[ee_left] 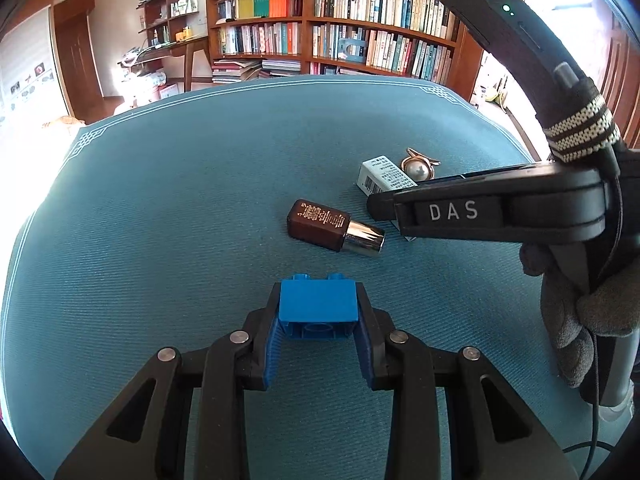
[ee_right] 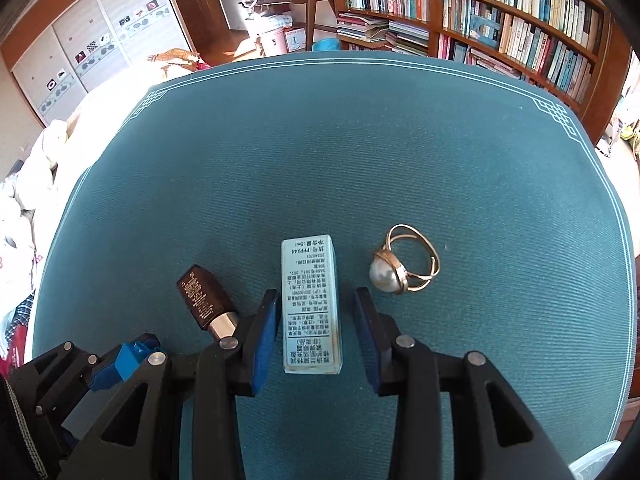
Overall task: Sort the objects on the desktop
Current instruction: 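Grasp the white-blue medicine box with the right tool, then carry the blue brick and medicine box into the bowl and release both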
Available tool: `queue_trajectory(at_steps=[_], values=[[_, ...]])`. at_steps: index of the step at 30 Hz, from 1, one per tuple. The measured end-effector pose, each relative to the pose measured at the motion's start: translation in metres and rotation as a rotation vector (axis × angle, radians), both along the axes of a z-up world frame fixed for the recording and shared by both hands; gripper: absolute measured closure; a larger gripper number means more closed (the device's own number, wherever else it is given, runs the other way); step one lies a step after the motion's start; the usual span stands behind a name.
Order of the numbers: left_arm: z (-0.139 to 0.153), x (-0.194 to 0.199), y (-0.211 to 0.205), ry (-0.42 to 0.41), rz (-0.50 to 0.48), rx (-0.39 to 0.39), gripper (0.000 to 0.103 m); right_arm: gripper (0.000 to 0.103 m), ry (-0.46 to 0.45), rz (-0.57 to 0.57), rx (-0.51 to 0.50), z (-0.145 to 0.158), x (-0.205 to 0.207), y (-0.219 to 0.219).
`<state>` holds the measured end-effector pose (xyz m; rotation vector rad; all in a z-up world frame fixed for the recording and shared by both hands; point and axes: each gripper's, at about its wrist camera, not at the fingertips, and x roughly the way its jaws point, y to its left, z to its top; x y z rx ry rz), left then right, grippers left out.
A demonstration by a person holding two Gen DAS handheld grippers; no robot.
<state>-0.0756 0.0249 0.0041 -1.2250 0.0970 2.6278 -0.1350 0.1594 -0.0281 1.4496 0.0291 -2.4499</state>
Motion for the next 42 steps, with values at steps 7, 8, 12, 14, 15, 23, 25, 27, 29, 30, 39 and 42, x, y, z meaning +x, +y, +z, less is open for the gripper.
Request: queue_trajectory(at_steps=[7, 8, 12, 14, 15, 23, 25, 27, 29, 30, 39, 42], values=[[-0.001, 0.002, 0.006, 0.006, -0.018, -0.008, 0.069, 0.073, 0.001, -0.033, -0.038, 0.004, 0.015, 0.009], [-0.001, 0.003, 0.007, 0.007, -0.021, -0.010, 0.069, 0.073, -0.001, -0.040, -0.054, 0.004, 0.015, 0.006], [0.000, 0.004, 0.009, 0.009, -0.027, -0.015, 0.069, 0.075, -0.004, -0.065, -0.133, 0.008, 0.032, 0.023], [0.000, 0.005, 0.009, 0.009, -0.028, -0.016, 0.069, 0.076, -0.003, -0.078, -0.180, 0.011, 0.037, 0.033], [0.000, 0.005, 0.010, 0.009, -0.029, -0.017, 0.069, 0.076, -0.003, -0.084, -0.202, 0.014, 0.040, 0.037], [0.004, 0.009, 0.013, 0.017, -0.041, -0.014, 0.069, 0.076, 0.022, -0.106, -0.316, 0.031, 0.068, 0.060], [0.005, 0.010, 0.014, 0.020, -0.044, -0.012, 0.069, 0.076, 0.041, -0.109, -0.334, 0.037, 0.077, 0.062], [0.007, 0.011, 0.015, 0.024, -0.047, -0.010, 0.069, 0.076, 0.060, -0.117, -0.341, 0.043, 0.084, 0.066], [0.009, 0.013, 0.017, 0.028, -0.050, -0.009, 0.069, 0.076, 0.080, -0.133, -0.341, 0.048, 0.095, 0.074], [0.009, 0.014, 0.018, 0.029, -0.054, -0.008, 0.069, 0.076, 0.093, -0.143, -0.341, 0.051, 0.103, 0.079], [0.012, 0.022, 0.039, 0.023, -0.104, -0.004, 0.069, 0.076, 0.163, -0.238, -0.292, 0.055, 0.165, 0.134], [0.013, 0.029, 0.043, 0.025, -0.122, -0.004, 0.069, 0.076, 0.176, -0.252, -0.277, 0.053, 0.183, 0.146]])
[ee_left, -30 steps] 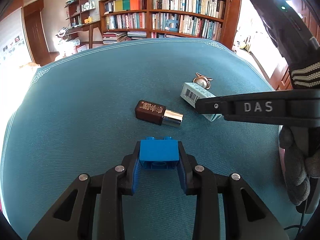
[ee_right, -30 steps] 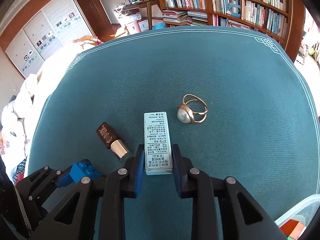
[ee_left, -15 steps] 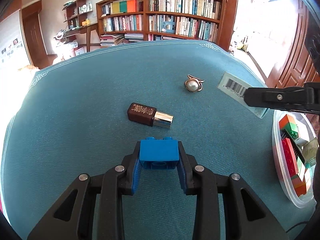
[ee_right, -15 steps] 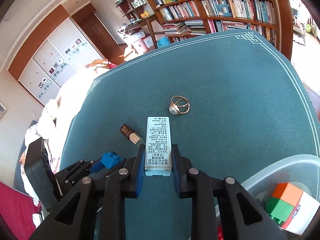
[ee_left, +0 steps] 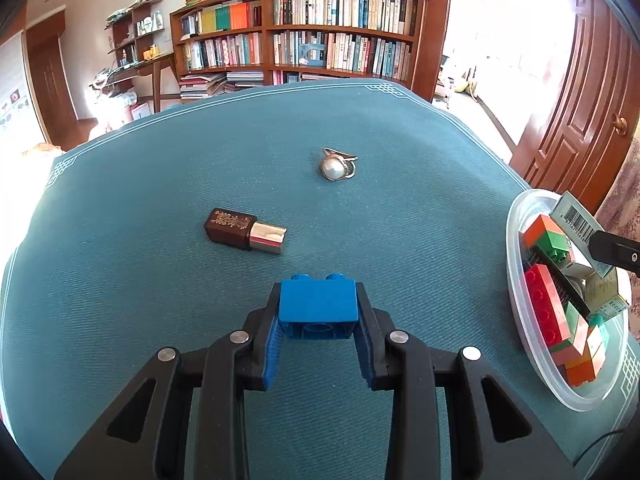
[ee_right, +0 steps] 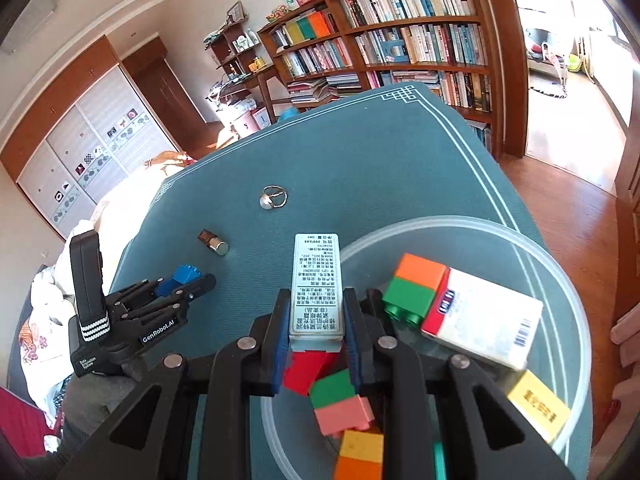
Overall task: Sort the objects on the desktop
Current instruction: 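Carry the blue brick and medicine box into the bowl and release both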
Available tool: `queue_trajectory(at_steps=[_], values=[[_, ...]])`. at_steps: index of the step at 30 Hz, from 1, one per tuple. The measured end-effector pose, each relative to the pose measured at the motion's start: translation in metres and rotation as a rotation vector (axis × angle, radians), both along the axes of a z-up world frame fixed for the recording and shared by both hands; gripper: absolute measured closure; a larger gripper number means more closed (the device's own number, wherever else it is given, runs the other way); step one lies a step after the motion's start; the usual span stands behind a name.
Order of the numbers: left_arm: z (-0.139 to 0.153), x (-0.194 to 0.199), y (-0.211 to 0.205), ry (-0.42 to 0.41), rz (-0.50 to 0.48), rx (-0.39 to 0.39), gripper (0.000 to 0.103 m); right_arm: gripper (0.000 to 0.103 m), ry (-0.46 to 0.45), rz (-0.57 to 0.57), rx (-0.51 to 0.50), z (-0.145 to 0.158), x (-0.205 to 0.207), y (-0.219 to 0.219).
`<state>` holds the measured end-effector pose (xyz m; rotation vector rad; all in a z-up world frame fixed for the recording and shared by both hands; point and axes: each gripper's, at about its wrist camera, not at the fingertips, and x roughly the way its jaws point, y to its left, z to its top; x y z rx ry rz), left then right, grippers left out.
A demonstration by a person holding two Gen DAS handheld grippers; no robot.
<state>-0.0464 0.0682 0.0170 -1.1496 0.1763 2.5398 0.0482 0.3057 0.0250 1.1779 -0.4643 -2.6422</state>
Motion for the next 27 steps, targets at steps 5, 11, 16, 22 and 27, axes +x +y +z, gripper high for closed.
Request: queue_trajectory(at_steps=[5, 11, 16, 22, 27], values=[[0.001, 0.009, 0.008, -0.011, -0.024, 0.013, 0.069, 0.076, 0.007, -0.036, 0.045, -0.001, 0.015, 0.015], [0.006, 0.021, 0.017, -0.004, -0.041, 0.026, 0.069, 0.074, -0.001, -0.039, 0.105, -0.002, 0.022, 0.016], [0.011, 0.028, 0.026, -0.003, -0.067, 0.034, 0.069, 0.070, 0.049, -0.067, 0.131, -0.003, 0.030, 0.018], [0.018, 0.036, 0.043, -0.001, -0.104, 0.048, 0.069, 0.069, 0.084, -0.090, 0.124, -0.010, 0.035, 0.020], [0.024, 0.048, 0.059, 0.004, -0.150, 0.056, 0.069, 0.067, 0.107, -0.110, 0.107, -0.013, 0.037, 0.022]])
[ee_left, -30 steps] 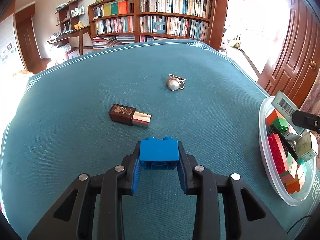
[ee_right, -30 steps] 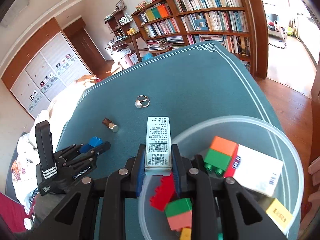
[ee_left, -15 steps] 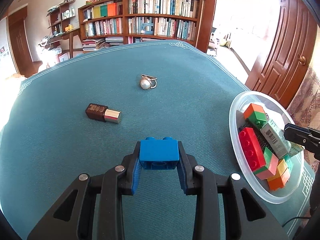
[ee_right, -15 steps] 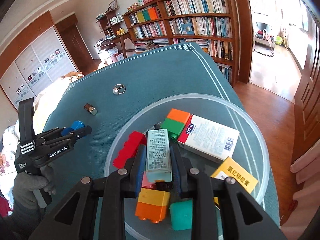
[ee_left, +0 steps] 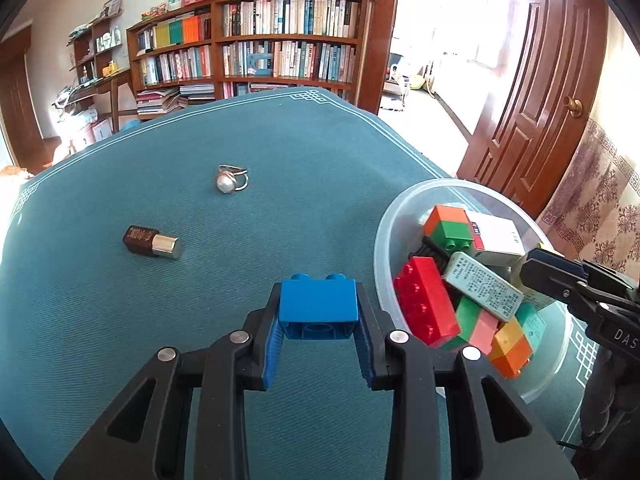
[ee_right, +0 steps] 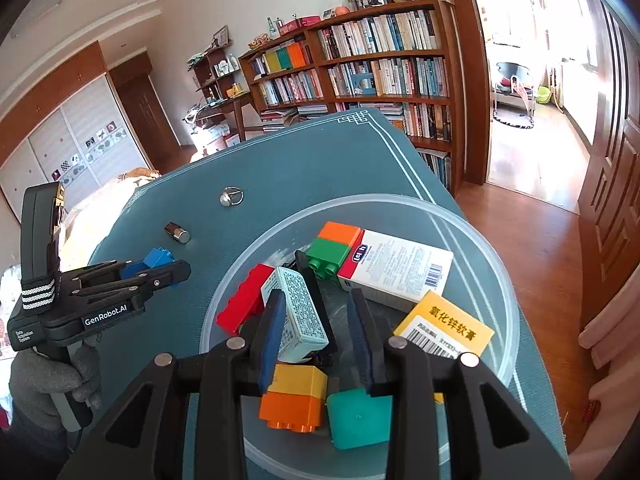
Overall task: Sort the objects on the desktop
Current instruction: 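Carry the blue brick and medicine box into the bowl and release both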
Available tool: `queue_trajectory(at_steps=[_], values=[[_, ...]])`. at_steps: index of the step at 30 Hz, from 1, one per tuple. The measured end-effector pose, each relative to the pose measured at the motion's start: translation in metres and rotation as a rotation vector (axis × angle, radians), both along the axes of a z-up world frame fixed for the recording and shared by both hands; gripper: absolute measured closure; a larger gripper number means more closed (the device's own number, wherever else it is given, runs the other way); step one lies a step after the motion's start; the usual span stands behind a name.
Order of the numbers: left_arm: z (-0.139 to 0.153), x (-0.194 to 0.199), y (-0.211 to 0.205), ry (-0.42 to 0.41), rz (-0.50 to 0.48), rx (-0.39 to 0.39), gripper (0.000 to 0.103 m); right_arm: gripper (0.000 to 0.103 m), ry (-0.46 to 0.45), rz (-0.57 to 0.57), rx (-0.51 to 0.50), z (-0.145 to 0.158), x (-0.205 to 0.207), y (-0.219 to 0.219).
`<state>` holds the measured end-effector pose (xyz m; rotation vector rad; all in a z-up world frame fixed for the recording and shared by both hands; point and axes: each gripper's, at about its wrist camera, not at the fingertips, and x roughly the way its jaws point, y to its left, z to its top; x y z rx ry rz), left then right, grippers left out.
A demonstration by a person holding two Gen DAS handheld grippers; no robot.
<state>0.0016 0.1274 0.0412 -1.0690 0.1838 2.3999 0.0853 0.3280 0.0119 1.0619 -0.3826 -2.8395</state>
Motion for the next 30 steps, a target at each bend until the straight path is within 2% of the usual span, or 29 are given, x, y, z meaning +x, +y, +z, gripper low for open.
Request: queue_trajectory(at_steps=[4, 14, 24, 30], values=[[0.008, 0.015, 0.013, 0.004, -0.062, 0.015, 0.069, 0.060, 0.011, -0.027, -0.019, -0.002, 0.003, 0.006], [-0.003, 0.059, 0.055, -0.028, -0.233, -0.009, 0.069, 0.059, 0.036, -0.068, -0.039, 0.002, 0.011, 0.016], [-0.020, 0.057, 0.068, -0.065, -0.251, -0.020, 0.069, 0.059, 0.047, -0.073, -0.029, 0.003, 0.014, 0.016], [-0.025, 0.055, 0.070, -0.083, -0.278, 0.020, 0.069, 0.059, 0.048, -0.073, -0.026, 0.003, 0.015, 0.015]])
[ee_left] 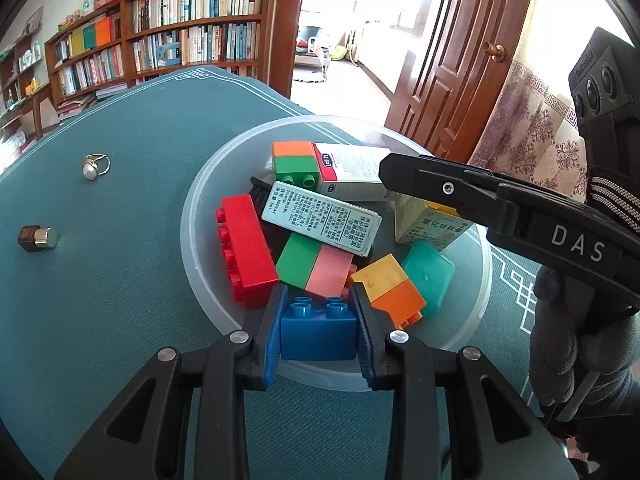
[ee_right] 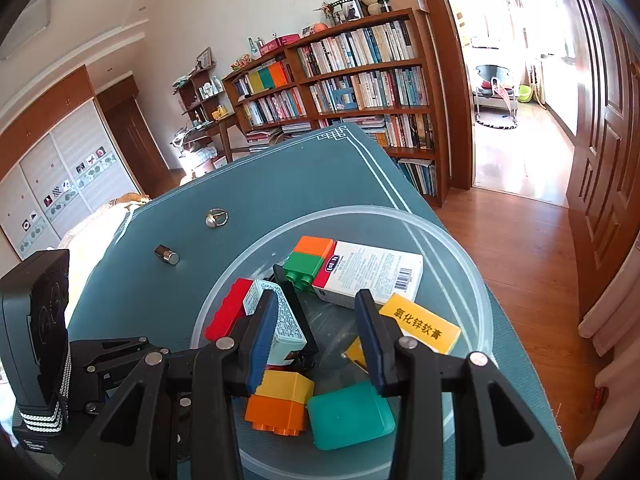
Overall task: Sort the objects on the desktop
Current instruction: 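Carry the blue brick and medicine box into the bowl and release both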
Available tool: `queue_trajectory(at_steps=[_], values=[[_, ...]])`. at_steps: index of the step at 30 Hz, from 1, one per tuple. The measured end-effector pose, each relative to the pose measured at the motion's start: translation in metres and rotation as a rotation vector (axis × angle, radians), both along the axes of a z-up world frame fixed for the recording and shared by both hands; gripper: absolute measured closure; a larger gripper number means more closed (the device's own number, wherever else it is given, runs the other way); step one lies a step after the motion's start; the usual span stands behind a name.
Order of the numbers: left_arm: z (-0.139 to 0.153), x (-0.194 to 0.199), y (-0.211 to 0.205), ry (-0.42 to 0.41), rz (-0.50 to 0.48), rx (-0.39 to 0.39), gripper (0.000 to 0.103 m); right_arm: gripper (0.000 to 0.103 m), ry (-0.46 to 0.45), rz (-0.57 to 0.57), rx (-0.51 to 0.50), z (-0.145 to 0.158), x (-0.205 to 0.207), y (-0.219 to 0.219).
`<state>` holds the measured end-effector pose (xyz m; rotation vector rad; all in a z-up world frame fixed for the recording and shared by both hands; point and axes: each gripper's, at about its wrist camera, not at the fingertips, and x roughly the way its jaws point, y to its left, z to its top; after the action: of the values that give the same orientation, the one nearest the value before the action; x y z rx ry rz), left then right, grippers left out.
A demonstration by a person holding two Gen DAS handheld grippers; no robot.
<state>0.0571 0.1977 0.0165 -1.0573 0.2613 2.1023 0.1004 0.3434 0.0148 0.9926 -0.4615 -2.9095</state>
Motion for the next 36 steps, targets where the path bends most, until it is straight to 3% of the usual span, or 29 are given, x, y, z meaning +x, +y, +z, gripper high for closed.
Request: queue_trajectory(at_steps=[4, 8, 10, 17, 23, 27, 31, 34, 36], values=[[-0.001, 0.000, -0.001, -0.024, -0.002, 0.034, 0.069, 0.059, 0.001, -0.003, 0.000, 0.000, 0.002, 0.001], [0.005, -0.002, -0.007, -0.061, -0.016, 0.117, 0.069, 0.059, 0.005, -0.006, -0.003, 0.001, 0.004, 0.002], [0.009, 0.000, -0.009, -0.052, -0.020, 0.142, 0.062, 0.059, 0.005, -0.008, -0.007, 0.002, 0.004, 0.002], [0.019, -0.004, -0.019, -0.010, 0.017, 0.152, 0.059, 0.044, 0.011, 0.001, -0.024, 0.004, 0.006, 0.001], [0.015, -0.023, -0.039, -0.015, 0.113, 0.132, 0.059, 0.038, 0.015, 0.000, -0.020, 0.005, 0.007, -0.002], [0.006, -0.043, -0.055, -0.010, 0.246, 0.042, 0.059, 0.035, 0.007, 0.002, -0.024, 0.006, 0.004, -0.005], [0.000, -0.061, -0.076, -0.044, 0.318, 0.054, 0.058, 0.033, -0.001, 0.022, -0.020, 0.005, 0.001, -0.013], [0.000, -0.068, -0.088, -0.040, 0.360, 0.053, 0.045, 0.031, -0.001, 0.040, -0.018, 0.007, -0.002, -0.020], [0.001, -0.073, -0.097, -0.037, 0.386, 0.054, 0.043, 0.030, 0.003, 0.050, -0.015, 0.009, -0.003, -0.024]])
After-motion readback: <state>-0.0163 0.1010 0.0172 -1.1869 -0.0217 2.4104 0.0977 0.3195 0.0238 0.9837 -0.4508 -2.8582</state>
